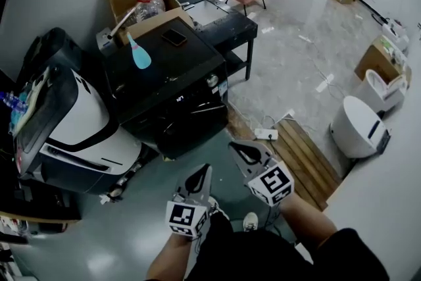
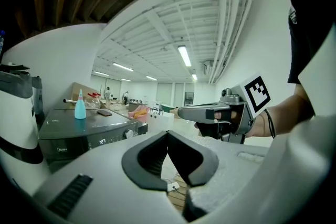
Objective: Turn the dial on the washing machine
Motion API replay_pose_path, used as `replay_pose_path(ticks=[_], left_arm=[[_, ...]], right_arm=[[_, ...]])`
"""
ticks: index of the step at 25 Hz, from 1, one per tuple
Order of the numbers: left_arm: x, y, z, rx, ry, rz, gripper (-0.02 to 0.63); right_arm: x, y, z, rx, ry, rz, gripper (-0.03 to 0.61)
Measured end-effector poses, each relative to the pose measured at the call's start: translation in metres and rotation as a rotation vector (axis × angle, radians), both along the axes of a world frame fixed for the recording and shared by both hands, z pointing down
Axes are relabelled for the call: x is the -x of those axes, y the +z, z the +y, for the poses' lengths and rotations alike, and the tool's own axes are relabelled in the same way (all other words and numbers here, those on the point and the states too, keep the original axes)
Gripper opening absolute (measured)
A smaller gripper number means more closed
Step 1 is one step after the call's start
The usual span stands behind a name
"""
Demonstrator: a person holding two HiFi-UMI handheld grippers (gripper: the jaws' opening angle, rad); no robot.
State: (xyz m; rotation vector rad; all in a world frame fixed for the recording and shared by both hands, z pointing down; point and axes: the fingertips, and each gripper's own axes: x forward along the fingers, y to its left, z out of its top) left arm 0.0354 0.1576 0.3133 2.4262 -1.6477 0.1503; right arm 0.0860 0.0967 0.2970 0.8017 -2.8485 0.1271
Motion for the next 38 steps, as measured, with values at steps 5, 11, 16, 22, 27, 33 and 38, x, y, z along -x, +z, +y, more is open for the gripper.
replay_pose_path(ticks=[5, 11, 16, 22, 27, 33, 38], left_arm=[[-0.028, -0.007, 0.030, -0.012, -0.028, -0.015, 0.005], [-0.046, -0.007, 0.061, -0.011, -0.048, -0.045, 0.005], [-0.052, -0.007, 0.077, -0.007, -0.072, -0.055, 0.005], [-0.055, -0.004, 0.084, -0.003, -0.109, -0.034, 0.005], [-0.058, 0.002, 0.085, 0.004, -0.123, -0.026, 0.004], [-0.056, 0.008, 0.081, 0.016, -0.125, -0.012, 0.005], [-0.049, 0.007, 0.074, 0.012, -0.128, -0.015, 0.005]], right_arm=[[-0.028, -0.007, 0.030, -0.017, -0.021, -0.004, -0.003], [-0.043, -0.005, 0.058, -0.010, -0.049, -0.015, -0.003], [-0.048, -0.006, 0.074, -0.010, -0.077, -0.025, -0.003], [-0.054, -0.002, 0.083, 0.012, -0.090, -0.026, -0.003], [-0.057, 0.006, 0.085, 0.024, -0.104, -0.012, -0.003], [-0.055, 0.012, 0.083, 0.038, -0.106, 0.000, -0.003], [-0.049, 0.012, 0.078, 0.034, -0.111, 0.002, -0.003]])
